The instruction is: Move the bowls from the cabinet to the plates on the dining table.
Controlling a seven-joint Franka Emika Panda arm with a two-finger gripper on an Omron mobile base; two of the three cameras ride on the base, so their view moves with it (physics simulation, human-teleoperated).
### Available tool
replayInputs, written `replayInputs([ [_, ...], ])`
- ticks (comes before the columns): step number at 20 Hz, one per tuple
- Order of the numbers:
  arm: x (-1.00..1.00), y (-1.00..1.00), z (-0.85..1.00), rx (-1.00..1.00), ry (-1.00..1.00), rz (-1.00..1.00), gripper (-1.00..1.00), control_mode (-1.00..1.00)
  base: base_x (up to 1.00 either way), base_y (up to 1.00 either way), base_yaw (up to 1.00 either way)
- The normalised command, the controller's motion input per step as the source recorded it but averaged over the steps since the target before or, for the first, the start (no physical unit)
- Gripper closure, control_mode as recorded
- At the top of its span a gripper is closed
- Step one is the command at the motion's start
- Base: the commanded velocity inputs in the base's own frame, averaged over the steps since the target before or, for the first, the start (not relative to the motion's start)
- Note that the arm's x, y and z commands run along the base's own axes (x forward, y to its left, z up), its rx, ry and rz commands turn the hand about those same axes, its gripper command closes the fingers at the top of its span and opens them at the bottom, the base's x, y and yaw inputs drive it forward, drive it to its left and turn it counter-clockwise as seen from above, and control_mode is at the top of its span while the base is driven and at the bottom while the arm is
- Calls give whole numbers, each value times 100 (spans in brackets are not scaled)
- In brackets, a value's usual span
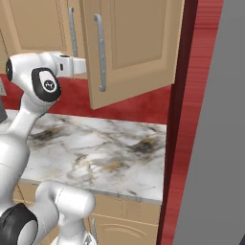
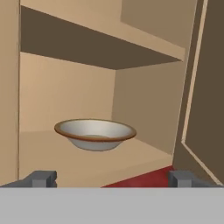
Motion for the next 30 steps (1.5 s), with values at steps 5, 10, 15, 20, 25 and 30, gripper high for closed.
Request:
replayInputs([
  [5,29,-9,-3,2,0,5,-100,-100,0,0,0],
  [10,-25,-12,11,-2,-11,-3,-100,-100,0,0,0],
  [15,-35,-12,16,-3,-13,-4,-100,-100,0,0,0],
  [20,-32,-32,3,0,-9,-4,-100,-100,0,0,0],
  [25,-6,-43,-7,0,-2,-1,-100,-100,0,0,0],
  [30,5,-58,-6,0,-1,-1,-100,-100,0,0,0],
])
